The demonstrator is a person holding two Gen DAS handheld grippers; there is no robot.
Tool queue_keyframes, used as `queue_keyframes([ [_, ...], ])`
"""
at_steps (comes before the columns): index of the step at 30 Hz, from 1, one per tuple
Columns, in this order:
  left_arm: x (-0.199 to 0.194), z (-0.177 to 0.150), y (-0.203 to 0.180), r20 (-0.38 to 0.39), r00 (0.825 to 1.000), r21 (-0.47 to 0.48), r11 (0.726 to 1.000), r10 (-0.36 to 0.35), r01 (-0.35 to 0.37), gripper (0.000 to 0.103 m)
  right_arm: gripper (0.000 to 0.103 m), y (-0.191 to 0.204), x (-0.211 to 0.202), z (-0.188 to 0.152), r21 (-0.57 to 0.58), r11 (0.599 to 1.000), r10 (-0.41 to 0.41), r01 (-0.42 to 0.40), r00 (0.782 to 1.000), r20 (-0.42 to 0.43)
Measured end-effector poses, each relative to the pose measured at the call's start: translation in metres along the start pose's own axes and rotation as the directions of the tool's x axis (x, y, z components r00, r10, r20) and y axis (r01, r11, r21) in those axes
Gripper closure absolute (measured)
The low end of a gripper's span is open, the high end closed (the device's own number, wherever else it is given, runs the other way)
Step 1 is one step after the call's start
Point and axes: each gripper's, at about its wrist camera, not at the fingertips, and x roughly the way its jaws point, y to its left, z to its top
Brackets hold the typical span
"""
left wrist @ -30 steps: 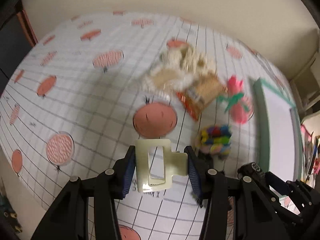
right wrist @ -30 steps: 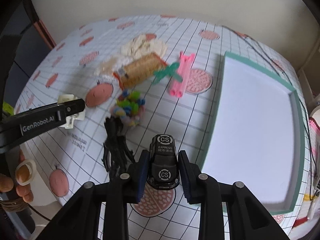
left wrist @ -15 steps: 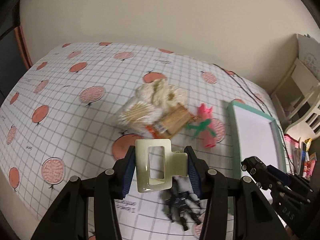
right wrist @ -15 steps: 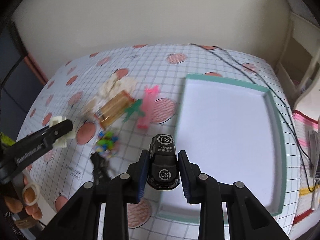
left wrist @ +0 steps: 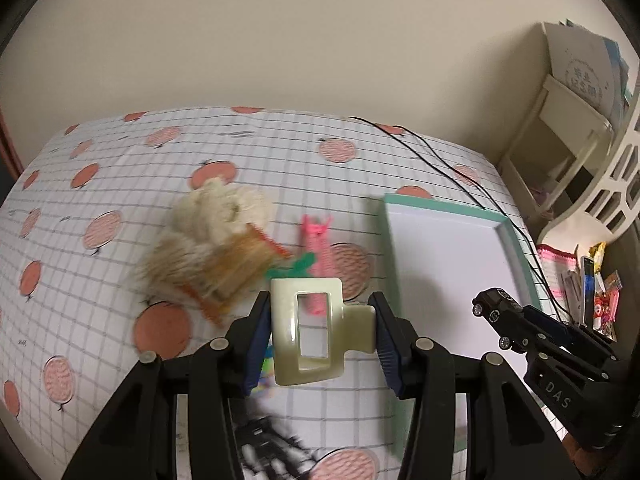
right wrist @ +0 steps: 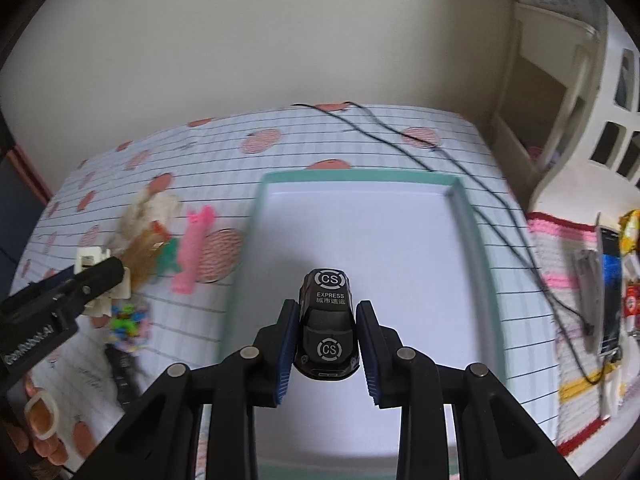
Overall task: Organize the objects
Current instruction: 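Carry the clip and car over the teal-rimmed tray with both tools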
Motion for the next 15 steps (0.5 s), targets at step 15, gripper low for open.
queue_keyframes([
  [15,0.051,0.018,-0.073,-0.047,0.994,0.069,0.993,-0.094,0.097,0.053,0.071,-0.053,0.039,0.014,0.059,0.996,-0.071,0.072,0.997,-0.021],
])
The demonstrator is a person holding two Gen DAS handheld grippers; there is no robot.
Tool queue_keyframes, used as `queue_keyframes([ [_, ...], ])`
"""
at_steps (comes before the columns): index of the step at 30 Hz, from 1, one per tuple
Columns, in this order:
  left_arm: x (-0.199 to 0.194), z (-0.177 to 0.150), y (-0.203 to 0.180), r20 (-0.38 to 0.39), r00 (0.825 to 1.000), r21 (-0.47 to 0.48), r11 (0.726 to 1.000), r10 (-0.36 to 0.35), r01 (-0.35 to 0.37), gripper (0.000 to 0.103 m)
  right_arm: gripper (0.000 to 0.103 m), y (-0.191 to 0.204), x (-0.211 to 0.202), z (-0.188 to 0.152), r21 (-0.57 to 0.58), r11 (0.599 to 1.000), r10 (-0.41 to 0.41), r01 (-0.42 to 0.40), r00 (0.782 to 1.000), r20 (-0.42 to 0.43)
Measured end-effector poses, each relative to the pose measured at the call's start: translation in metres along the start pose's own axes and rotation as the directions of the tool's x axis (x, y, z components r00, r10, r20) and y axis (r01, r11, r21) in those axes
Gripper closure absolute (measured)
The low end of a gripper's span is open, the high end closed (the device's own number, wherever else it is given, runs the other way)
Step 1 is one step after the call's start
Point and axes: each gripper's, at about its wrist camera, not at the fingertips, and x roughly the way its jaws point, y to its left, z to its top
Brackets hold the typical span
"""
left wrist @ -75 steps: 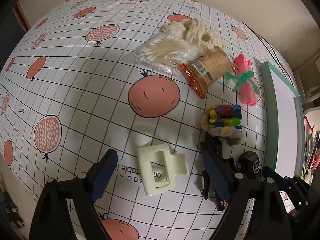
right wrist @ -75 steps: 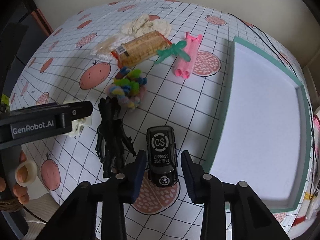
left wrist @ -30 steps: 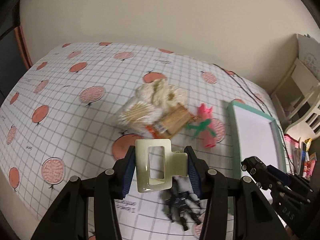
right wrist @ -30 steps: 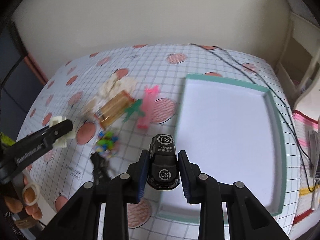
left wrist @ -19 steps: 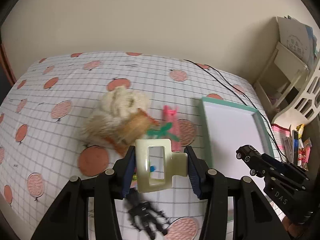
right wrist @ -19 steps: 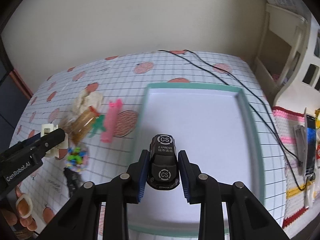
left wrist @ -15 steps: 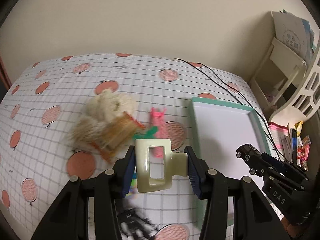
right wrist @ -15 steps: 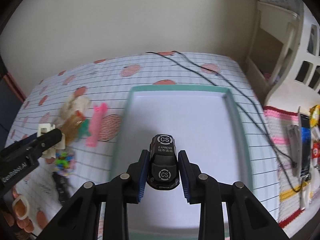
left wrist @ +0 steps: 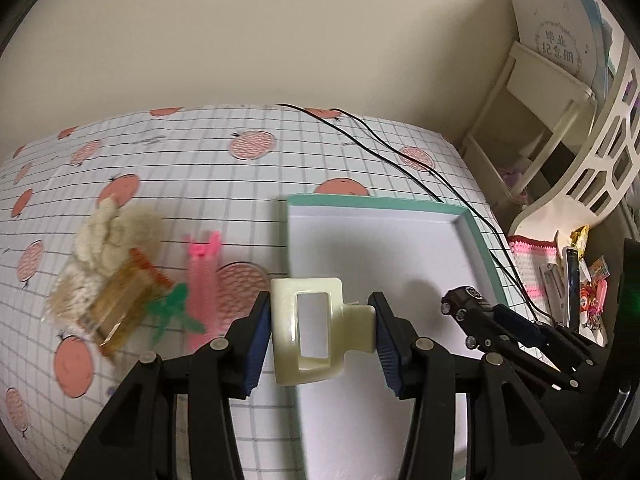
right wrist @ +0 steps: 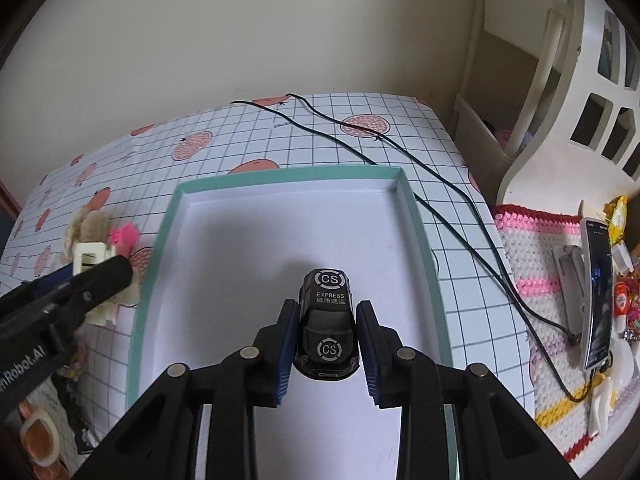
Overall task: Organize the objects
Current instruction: 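Carry the clip and car over the teal-rimmed tray with both tools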
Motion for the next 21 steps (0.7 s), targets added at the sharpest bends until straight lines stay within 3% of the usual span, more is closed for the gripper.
queue_keyframes([
  [21,0.071,0.016,-0.023,-0.073,0.997,-0.001,1.000,-0.010,0.010,0.053,0.071,-0.009,0.043,0.015,0.005,1.000,-0.027,0.027,0.999,-0.036],
])
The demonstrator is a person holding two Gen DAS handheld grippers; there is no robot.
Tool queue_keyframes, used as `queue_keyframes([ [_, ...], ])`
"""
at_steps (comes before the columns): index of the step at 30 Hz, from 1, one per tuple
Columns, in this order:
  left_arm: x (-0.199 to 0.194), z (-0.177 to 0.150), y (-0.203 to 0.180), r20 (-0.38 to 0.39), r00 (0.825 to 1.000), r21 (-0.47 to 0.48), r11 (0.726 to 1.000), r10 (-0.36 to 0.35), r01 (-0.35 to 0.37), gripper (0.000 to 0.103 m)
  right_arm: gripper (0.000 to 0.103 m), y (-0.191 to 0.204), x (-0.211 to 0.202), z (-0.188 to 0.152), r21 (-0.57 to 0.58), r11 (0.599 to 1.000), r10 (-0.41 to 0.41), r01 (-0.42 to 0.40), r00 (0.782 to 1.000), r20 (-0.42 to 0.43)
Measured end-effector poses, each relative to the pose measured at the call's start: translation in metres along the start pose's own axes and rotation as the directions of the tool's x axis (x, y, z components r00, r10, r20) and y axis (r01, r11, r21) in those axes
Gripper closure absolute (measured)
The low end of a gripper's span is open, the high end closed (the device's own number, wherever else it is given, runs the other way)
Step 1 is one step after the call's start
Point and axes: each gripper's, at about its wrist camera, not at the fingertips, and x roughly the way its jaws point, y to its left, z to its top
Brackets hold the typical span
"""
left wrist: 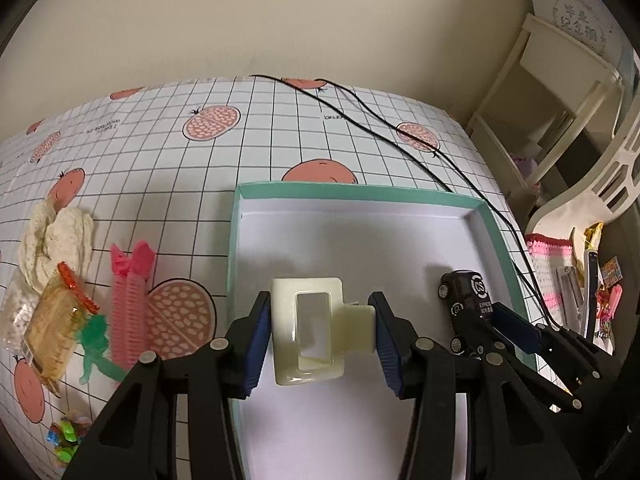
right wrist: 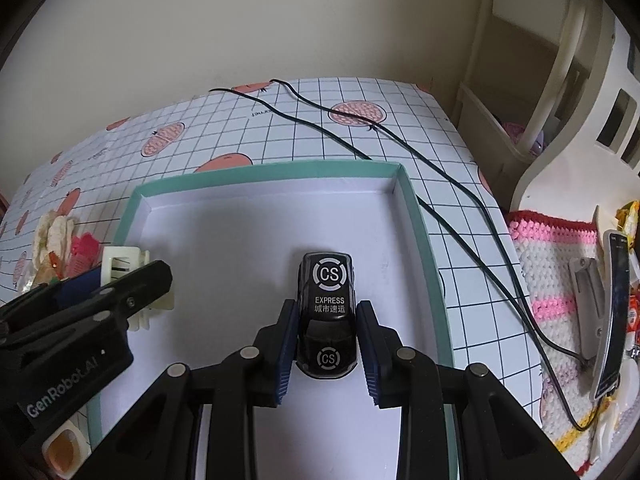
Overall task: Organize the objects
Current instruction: 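Carry the clip and car over the teal-rimmed tray with both tools, then open both tools to drop the clip and car into the tray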
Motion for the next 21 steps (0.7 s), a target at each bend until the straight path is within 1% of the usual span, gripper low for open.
queue_keyframes([
  [4,0.005,-0.001,-0.001,-0.020,1.000,-0.001,1.000,-0.011,0.011,0.053,0.071,-0.002,0.000,-0.001,0.011,1.000,0.003,-0.003,1.000,-0.006],
  [9,0.001,-0.003,-0.001,-0.029,0.999,-0.010,0.999,-0.033,0.032,0.052,0.071,-0.002,-0.002,-0.002,0.010,1.000,0.000,0.000,1.000,-0.006],
  [12,-0.003,-0.003,-0.001,-0.025,0.999,-0.008,0.999,-0.031,0.031,0.049,0.071,-0.001,-0.007,-0.002,0.009,1.000,-0.004,0.004,1.000,0.002],
  [17,-0.019,-0.003,0.001,-0.005,1.000,-0.002,1.000,-0.025,0.025,0.049,0.071,0.002,-0.019,-0.003,0.012,1.000,-0.001,0.001,1.000,0.015],
  [19,-0.027,-0.004,0.003,0.006,1.000,-0.001,1.000,-0.023,0.023,0.047,0.071,0.005,-0.026,-0.003,0.012,1.000,0.001,-0.002,1.000,0.022],
  [21,-0.035,-0.005,0.005,0.021,1.000,-0.002,1.000,-0.023,0.023,0.039,0.071,0.007,-0.032,-0.004,0.013,1.000,0.005,-0.005,1.000,0.028],
])
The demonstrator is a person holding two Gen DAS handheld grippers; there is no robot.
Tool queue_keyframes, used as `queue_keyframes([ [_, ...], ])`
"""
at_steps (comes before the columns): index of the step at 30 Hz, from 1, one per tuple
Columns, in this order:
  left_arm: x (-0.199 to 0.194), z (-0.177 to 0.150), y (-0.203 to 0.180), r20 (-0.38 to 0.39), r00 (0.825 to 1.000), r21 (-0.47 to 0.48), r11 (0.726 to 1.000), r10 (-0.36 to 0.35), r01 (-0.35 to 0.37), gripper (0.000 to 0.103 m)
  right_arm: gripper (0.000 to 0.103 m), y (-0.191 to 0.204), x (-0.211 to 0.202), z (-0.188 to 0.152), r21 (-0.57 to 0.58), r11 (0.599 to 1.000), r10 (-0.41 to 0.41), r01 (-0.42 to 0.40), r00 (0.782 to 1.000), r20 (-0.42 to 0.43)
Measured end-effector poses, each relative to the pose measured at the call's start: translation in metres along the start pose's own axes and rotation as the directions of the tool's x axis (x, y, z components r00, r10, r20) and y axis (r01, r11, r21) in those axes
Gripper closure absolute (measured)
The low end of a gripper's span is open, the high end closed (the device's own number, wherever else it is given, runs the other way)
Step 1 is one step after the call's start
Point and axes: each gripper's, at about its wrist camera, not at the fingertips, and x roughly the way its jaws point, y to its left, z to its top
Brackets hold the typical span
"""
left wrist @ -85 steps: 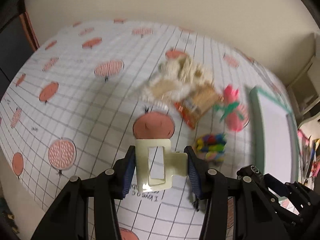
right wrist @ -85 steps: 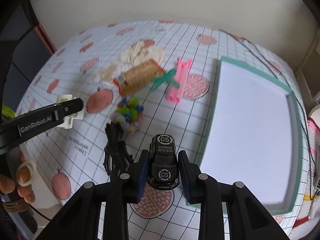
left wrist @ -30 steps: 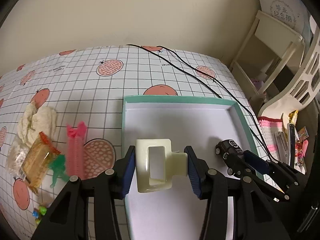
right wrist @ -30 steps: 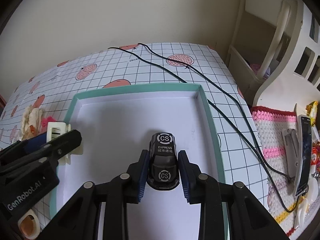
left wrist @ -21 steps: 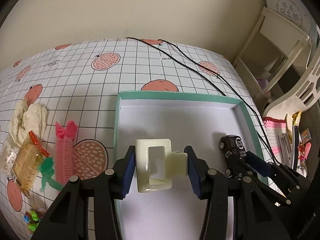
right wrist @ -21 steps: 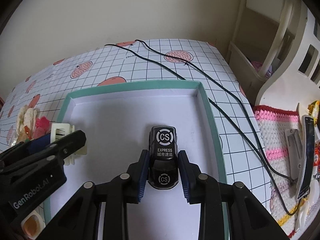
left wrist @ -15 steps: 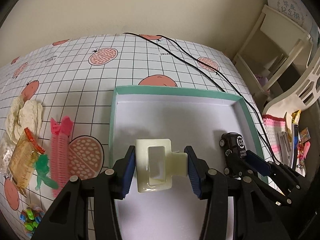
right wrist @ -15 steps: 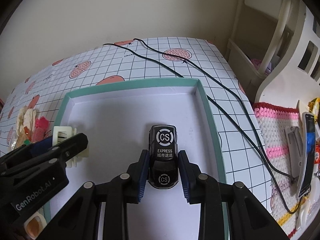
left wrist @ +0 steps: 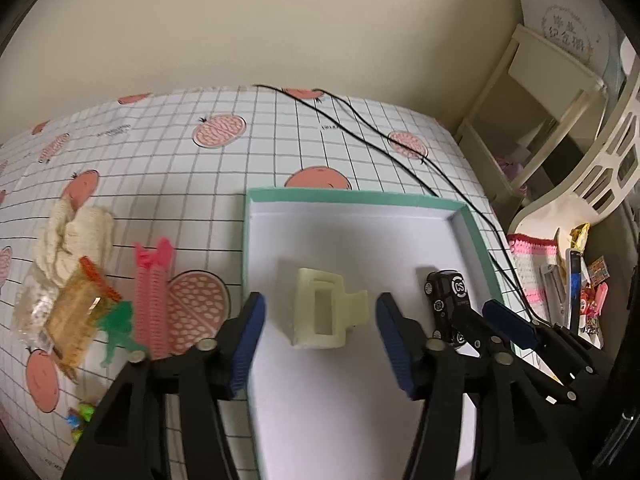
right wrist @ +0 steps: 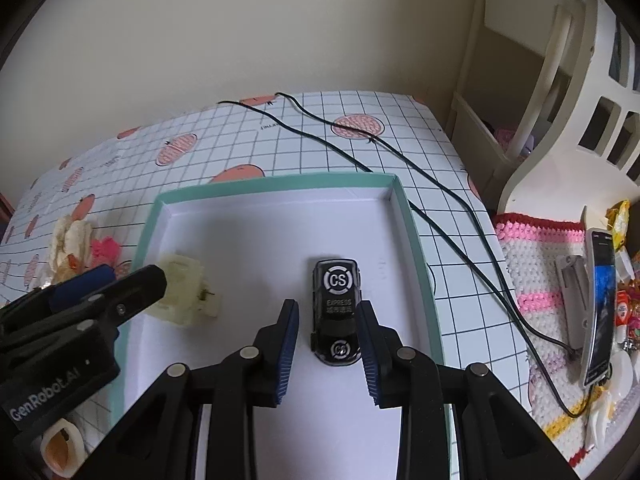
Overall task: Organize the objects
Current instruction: 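Open both tools to drop the clip and car into the tray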
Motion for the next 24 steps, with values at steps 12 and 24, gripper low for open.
queue_keyframes([
  [12,-0.045,-0.024,0.026,0.026,0.999,-0.012,0.999,0.035,-0.035,0.030,0.062,0.019,-0.031,-0.019,-0.005,1.000,0.004,-0.004,1.000,0.009],
  [24,-0.077,-0.052,0.061,0.024,0.997,-0.045,0.996,0.072,-0.071,0.016,0.038,0.047,-0.051,-0.041,-0.047,0.999,-0.003,0.003,1.000,0.004],
])
